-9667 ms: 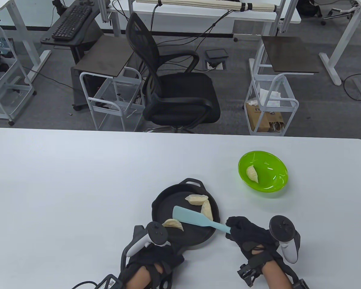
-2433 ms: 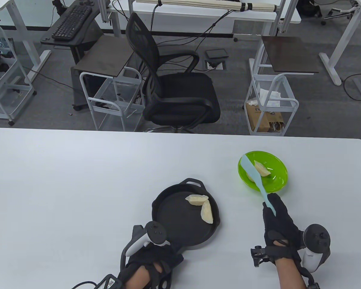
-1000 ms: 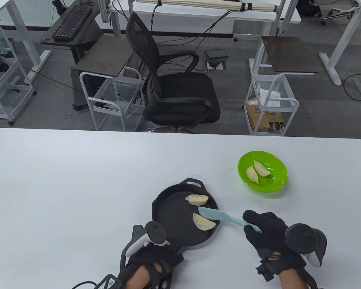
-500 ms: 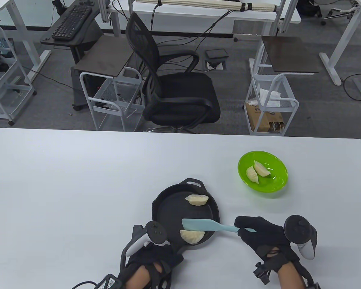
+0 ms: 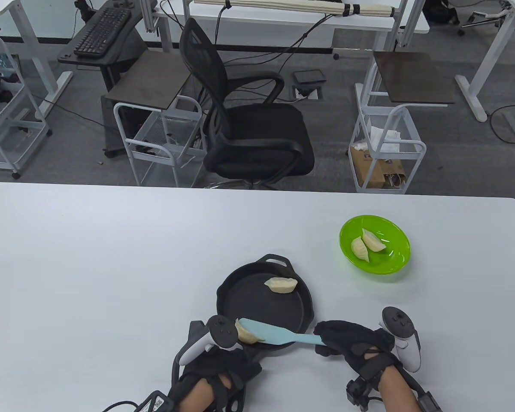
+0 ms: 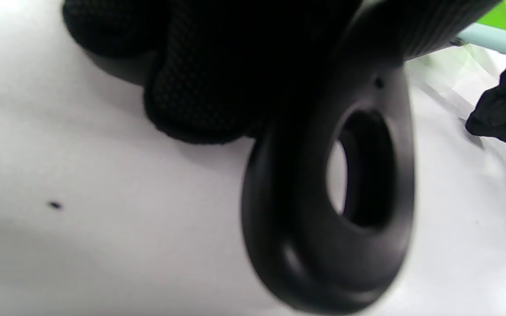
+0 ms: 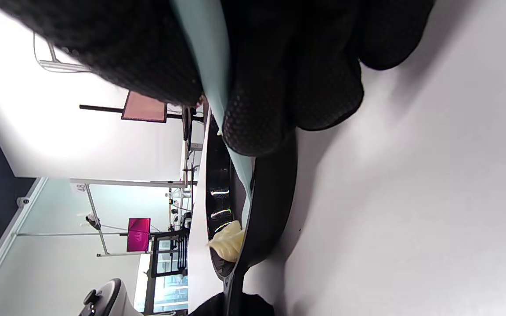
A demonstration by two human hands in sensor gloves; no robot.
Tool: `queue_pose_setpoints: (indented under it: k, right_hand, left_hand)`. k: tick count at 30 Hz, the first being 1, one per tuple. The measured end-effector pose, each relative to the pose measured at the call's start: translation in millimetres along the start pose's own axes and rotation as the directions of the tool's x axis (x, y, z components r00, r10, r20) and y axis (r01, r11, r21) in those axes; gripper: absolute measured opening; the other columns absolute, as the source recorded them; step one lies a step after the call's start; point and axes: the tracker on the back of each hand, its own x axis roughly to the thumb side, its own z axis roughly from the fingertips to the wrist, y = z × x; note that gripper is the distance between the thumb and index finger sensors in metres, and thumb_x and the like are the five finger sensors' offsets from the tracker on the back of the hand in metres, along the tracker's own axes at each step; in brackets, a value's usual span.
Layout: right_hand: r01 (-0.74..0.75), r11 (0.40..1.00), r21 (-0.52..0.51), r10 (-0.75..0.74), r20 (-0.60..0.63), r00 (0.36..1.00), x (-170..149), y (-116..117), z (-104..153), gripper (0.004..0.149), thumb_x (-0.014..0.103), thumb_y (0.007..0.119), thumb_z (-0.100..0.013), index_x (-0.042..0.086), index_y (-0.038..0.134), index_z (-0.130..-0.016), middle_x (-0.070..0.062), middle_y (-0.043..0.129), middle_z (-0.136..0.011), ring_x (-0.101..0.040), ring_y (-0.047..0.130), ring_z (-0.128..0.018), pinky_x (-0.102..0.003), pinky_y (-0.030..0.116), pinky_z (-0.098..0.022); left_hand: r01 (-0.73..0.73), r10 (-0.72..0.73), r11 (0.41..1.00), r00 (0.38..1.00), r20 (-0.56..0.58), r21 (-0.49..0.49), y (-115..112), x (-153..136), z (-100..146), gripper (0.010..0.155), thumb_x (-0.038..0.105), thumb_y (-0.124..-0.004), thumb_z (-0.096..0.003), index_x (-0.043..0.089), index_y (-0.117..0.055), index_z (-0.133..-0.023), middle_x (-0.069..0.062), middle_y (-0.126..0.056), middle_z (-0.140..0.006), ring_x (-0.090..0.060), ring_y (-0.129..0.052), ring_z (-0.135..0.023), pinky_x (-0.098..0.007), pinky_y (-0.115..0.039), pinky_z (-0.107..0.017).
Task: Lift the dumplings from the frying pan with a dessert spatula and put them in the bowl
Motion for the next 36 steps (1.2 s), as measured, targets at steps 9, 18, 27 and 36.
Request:
queue_pose_setpoints:
  k: [9, 18, 27, 36]
  right_hand:
    - [0.051, 0.998, 0.022, -0.050, -0.023, 0.998, -6, 6, -3, 0.045, 0.031, 0.083, -0.057, 0.007, 0.077, -0.095, -0.020, 0.093, -0.079, -0.046, 0.083, -0.073, -0.058, 0.057, -0.068]
    - [0.095, 0.995, 0.024, -0.094, -0.036, 0.995, -5, 8, -1, 0.046, 0.032, 0.081, -0.058, 0.008, 0.075, -0.097, -0.020, 0.091, -0.082, -0.046, 0.081, -0.075, -0.058, 0.055, -0.069]
    - [0.126, 0.992, 0.026, -0.125, -0.043, 0.991, -5, 9, 0, 0.047, 0.032, 0.079, -0.059, 0.008, 0.073, -0.098, -0.020, 0.090, -0.084, -0.047, 0.080, -0.077, -0.058, 0.054, -0.070]
    - [0.168, 0.986, -0.007, -0.168, -0.042, 0.985, -6, 12, 0, 0.047, 0.032, 0.079, -0.058, 0.009, 0.073, -0.098, -0.020, 0.090, -0.084, -0.047, 0.080, -0.078, -0.059, 0.054, -0.070]
  left_hand:
    - [-0.001, 0.001, 1.000, 1.000, 0.000, -0.001, 0, 0, 0, 0.066, 0.069, -0.069, -0.0465, 0.024, -0.068, -0.095, 0.008, -0.104, -0.059, -0.020, -0.102, -0.042, -0.046, -0.077, -0.046]
    - [-0.001, 0.001, 1.000, 1.000, 0.000, -0.001, 0, 0, 0, 0.066, 0.069, -0.069, -0.0465, 0.024, -0.068, -0.095, 0.008, -0.104, -0.059, -0.021, -0.102, -0.043, -0.046, -0.077, -0.046]
    - [-0.001, 0.001, 1.000, 1.000, 0.000, -0.001, 0, 0, 0, 0.066, 0.069, -0.069, -0.0465, 0.024, -0.068, -0.095, 0.008, -0.104, -0.059, -0.021, -0.102, -0.042, -0.046, -0.077, -0.046]
    - [-0.001, 0.001, 1.000, 1.000, 0.000, -0.001, 0, 0, 0, 0.066, 0.069, -0.069, -0.0465, 0.024, -0.068, -0.095, 0.008, -0.104, -0.059, -0.021, -0.102, -0.042, -0.046, -0.077, -0.046]
